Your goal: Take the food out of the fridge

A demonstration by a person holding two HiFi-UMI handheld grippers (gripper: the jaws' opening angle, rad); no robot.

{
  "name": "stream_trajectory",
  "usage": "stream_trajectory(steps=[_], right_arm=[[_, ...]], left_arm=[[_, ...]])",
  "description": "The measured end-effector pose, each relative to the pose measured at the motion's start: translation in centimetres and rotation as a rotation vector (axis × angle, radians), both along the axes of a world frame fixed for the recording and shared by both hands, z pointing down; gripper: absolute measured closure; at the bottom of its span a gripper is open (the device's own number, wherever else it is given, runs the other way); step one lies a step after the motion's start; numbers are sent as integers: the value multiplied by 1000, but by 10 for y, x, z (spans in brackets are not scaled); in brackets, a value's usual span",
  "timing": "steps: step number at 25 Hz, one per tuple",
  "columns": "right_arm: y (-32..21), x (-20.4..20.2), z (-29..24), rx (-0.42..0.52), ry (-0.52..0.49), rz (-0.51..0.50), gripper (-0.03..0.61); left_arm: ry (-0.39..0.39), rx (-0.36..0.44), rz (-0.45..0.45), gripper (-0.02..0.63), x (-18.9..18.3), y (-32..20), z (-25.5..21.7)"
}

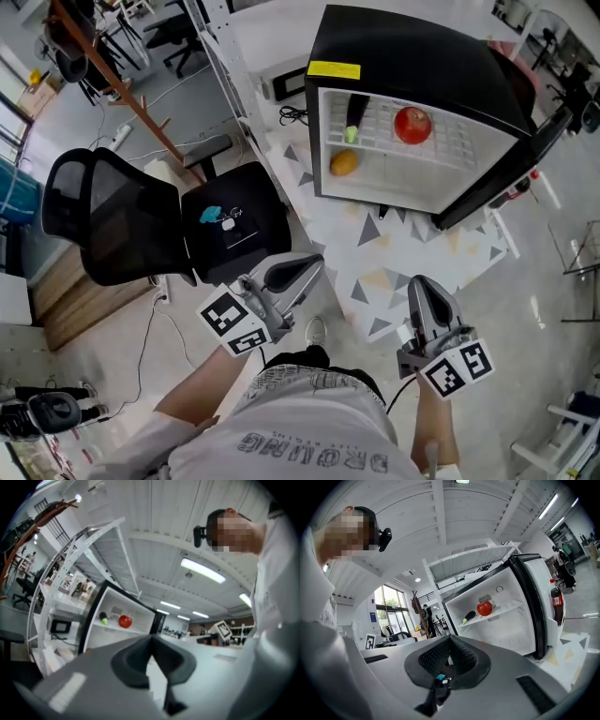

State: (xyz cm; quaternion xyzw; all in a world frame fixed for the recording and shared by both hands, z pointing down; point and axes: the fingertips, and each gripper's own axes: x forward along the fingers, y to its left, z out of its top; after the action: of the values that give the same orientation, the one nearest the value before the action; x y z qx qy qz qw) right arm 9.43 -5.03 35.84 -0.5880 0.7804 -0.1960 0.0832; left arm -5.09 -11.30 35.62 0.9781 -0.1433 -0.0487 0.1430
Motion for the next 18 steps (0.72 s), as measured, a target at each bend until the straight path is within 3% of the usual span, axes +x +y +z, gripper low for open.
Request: stream_trajectory(steps=[18], right_arm=[[-39,-9,-11,17,36,36,578]], left_arm=[[14,5,31,607,-7,-37,-3]])
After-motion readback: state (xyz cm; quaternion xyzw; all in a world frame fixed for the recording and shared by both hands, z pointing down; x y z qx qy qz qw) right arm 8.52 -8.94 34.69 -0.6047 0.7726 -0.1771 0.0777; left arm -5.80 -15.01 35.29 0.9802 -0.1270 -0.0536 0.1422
